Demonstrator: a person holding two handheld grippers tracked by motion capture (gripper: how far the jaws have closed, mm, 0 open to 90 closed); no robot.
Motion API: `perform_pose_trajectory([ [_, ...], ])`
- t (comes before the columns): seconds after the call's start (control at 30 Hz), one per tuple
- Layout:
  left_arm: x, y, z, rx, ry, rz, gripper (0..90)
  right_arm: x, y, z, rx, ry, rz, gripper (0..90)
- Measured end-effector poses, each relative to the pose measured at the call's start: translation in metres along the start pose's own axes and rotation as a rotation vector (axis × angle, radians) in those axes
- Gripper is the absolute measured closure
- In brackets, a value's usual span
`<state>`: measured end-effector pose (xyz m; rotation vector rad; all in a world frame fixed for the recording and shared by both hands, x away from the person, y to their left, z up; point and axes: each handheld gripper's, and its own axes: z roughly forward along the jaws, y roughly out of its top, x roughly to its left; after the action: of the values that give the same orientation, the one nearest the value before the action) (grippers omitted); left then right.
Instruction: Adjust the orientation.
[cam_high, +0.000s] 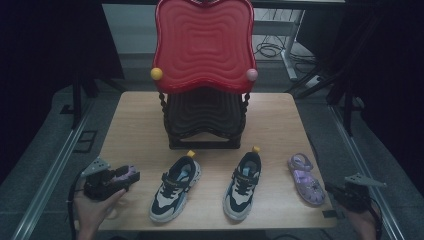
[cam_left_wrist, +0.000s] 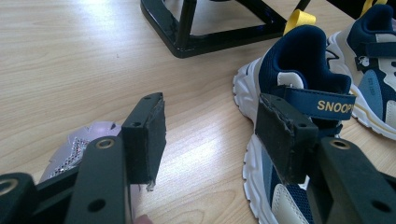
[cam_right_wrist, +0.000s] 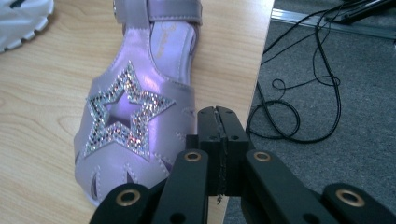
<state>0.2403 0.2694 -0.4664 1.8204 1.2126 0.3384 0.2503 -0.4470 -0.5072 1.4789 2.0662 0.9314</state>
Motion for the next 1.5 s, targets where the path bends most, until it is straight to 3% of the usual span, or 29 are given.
perform_pose_trajectory([
  [0.23,0.001,0.000,-0.001,-0.002,0.002,-0.006,42.9,0.008,-0.003,0.002,0.037,0.003,-0.020,89.6],
  [1.17,0.007,0.003,-0.005,-0.011,0.007,-0.020,42.8,0.053,0.000,-0.002,0.082,0.035,-0.088,89.6],
  [1.27,0.007,0.003,-0.004,-0.011,0.005,-0.019,42.8,0.063,0.001,0.001,0.095,0.061,-0.115,89.6],
  [1.5,0.007,0.003,-0.004,-0.007,0.002,-0.020,42.8,0.080,0.007,0.013,0.122,0.056,-0.166,89.5],
])
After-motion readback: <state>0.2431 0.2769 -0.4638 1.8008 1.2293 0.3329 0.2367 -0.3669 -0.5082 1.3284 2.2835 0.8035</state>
